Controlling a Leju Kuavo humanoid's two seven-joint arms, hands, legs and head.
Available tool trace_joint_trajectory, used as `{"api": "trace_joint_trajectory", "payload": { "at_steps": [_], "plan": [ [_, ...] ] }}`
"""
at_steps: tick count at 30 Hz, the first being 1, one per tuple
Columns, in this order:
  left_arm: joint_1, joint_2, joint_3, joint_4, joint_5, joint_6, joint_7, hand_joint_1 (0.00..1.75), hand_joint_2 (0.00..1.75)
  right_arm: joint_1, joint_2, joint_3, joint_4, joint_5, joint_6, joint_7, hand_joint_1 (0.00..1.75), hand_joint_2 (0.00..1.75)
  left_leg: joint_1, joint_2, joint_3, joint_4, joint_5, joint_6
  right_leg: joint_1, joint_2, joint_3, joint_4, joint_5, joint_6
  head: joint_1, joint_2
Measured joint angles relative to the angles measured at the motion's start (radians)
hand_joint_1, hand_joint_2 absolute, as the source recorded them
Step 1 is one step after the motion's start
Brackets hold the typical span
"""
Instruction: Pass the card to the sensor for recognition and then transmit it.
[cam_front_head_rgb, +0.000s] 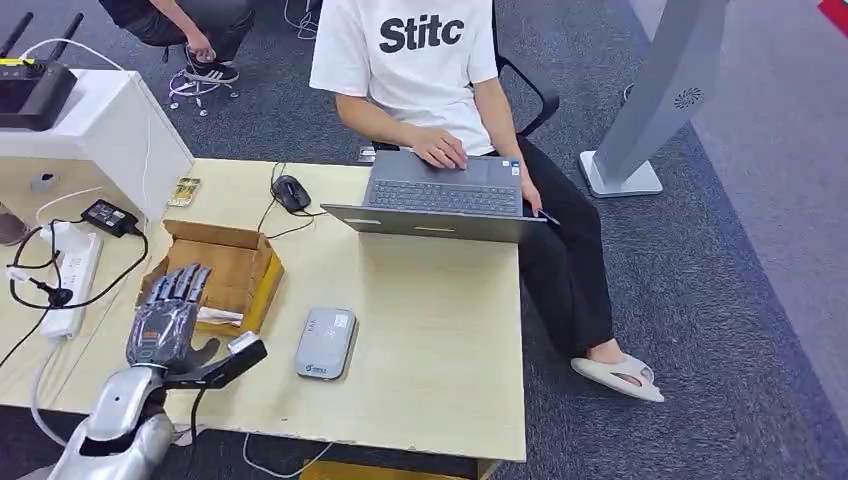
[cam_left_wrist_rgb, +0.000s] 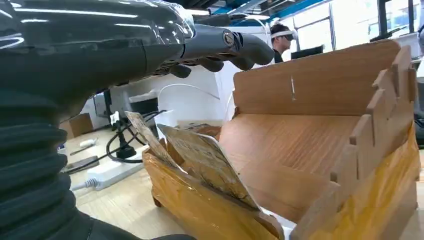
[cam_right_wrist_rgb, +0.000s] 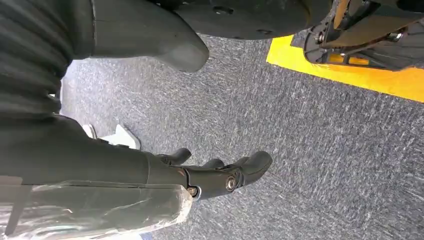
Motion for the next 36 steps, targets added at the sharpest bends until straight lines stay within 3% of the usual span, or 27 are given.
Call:
{"api": "trace_joint_trajectory", "payload": {
  "at_steps": [28,36],
  "plan": [
    [0.001,0.028,-0.022,-0.044,0.021,-0.04,0.015,0.16,1.75,0.001,0.005,0.0,0.0,0.003,0.0,-0.005,0.0,1.75,0.0,0.0,0.0,0.0,0.0,0.0,0.0,0.0,0.0,0.0,0.0,0.0,0.0,0.0],
    [0.001,0.029,-0.026,-0.044,0.024,-0.047,0.017,0.35,1.75,0.001,0.005,0.0,0.0,0.01,0.0,-0.005,0.0,1.75,0.0,0.0,0.0,0.0,0.0,0.0,0.0,0.0,0.0,0.0,0.0,0.0,0.0,0.0]
  ]
}}
